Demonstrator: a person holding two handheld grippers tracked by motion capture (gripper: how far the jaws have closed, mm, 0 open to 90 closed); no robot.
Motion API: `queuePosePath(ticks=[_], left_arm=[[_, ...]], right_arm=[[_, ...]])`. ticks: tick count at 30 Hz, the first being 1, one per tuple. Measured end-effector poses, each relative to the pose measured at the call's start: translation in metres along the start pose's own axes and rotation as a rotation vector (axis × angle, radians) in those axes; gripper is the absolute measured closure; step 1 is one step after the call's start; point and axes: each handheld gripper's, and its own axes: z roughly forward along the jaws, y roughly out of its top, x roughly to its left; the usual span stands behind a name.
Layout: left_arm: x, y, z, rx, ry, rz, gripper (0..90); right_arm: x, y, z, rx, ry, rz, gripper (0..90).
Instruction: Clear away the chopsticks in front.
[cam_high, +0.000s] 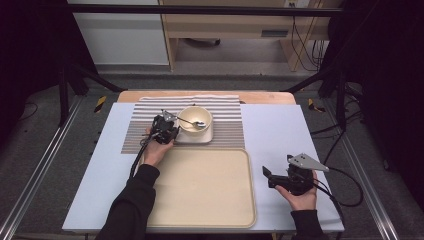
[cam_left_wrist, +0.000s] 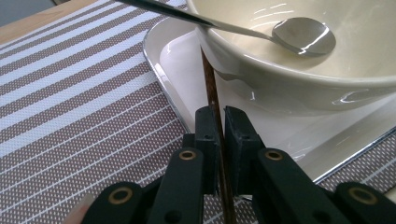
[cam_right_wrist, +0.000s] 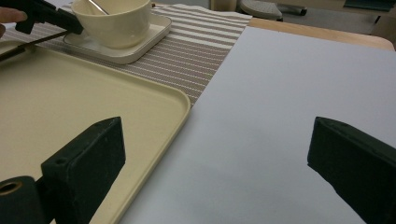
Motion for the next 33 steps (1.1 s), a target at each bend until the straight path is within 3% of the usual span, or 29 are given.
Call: queuePosePath(ticks=[15,22,33], left_arm=[[0.004,-0.003,-0.011,-0.002,-0.003,-0.05,85.1],[0.01,-0.008,-0.024,-0.018,-0.013,-0.048,85.2],[0.022,-0.017,-0.048,-0.053,0.005,-0.075,85.2]], right_arm=[[0.0,0.0,0.001,0.004,-0.001,-0.005,4.4],[0.001,0.0,0.001,0.005,0.0,-0.005,4.4],[0.001,-0.001,0.001,0.007,0.001,-0.006,4.3]])
